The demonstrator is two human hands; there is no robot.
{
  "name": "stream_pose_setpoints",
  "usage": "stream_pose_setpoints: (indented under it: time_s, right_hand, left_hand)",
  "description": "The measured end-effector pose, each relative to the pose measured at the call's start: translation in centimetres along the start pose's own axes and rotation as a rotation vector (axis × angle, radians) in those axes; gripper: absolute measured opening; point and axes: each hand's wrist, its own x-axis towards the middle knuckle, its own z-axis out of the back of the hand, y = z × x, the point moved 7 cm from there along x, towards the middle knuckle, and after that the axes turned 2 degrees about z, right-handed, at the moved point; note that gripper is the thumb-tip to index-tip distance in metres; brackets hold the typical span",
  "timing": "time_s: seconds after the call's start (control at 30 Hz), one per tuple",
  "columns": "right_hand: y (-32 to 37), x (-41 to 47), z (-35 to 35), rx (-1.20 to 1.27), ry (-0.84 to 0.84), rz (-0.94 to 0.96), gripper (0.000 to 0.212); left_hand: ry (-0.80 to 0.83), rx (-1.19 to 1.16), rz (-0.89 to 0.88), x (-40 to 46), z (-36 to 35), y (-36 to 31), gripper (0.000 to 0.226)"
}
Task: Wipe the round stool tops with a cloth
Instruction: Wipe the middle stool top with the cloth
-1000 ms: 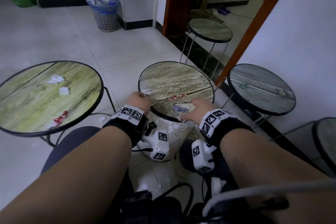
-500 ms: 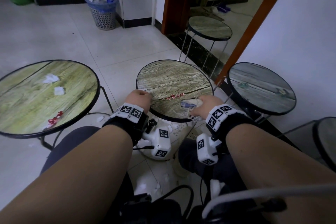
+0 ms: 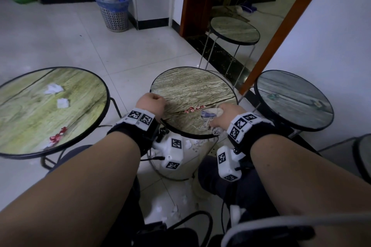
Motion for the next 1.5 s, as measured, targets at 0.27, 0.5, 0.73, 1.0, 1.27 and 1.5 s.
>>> stream_pose_setpoints:
  time_s: [0.27,0.5,0.73,1.0,1.27,1.5]
  right_hand:
    - [1.1,1.5,0.1,-0.051,0.003,-0.005,0.026]
    - [2.4,2.7,0.4,-0.025,0.011,0.004,0.030]
    - [3.4,4.4,0.7,-0.063,-0.009,-0.003,0.032]
    - [4.8,6.8,1.0,-0.107,0.005,0.022,0.029]
    - [5.7,8.9,1.4,-0.108,0.014,0.022,0.032]
    - [6.5,11.1,1.8,-0.180,0.018,0.028,0.036]
  left_hand:
    - [0.006,0.039,-0.031,2.0,0.2,-1.4,0.025]
    - [0.012,0.088,-0.065,3.7,1.2,-2.5,0.025]
    - [0.013,0.048,-0.056,5.6,2.5,-2.3,0.014]
    - [0.142,0.136,-0.059,6.9,1.2,-2.2,0.020]
    - [0.199,0.083,-0.035,7.8,0.9,-2.6,0.024]
    - [0.180,0.038,-0.026,9.6,0.5,-3.2,0.034]
